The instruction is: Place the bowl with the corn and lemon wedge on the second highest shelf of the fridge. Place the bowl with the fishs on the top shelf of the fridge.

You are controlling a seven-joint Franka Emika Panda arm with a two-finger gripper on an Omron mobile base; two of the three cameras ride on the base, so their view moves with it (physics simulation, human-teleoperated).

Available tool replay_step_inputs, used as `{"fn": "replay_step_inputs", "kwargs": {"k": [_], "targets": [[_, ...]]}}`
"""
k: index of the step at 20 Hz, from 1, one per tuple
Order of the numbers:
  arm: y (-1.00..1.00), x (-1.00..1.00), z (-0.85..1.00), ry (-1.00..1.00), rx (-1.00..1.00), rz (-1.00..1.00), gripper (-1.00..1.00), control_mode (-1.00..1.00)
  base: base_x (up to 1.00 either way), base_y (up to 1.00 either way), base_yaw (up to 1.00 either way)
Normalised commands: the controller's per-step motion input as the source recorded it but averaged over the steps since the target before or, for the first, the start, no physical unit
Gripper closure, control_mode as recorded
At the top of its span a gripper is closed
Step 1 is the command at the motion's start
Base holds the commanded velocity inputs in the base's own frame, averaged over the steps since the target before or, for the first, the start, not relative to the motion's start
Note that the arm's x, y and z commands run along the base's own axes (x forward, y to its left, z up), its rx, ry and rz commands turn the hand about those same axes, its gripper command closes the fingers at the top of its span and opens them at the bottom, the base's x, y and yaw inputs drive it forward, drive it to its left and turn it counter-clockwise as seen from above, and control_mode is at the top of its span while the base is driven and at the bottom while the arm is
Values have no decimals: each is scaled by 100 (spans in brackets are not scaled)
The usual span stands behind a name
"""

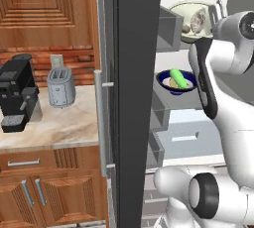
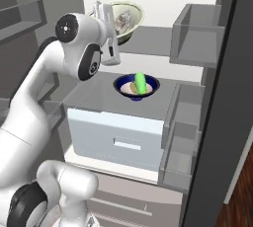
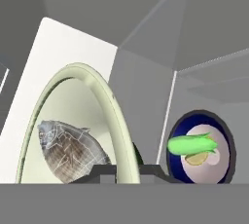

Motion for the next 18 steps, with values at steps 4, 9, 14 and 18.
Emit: {"fn": "replay_step_inputs", "kwargs": {"k": [4, 9, 14, 18], "targets": [[-5, 43, -12, 5, 0, 0, 100, -100, 0, 0, 0], [-11, 32, -5, 14, 3, 0, 100, -100, 0, 0, 0], [-7, 36, -6, 10, 1, 0, 100, -100, 0, 0, 0], [0, 40, -19, 1, 0, 0, 100, -100, 0, 0, 0]]}}
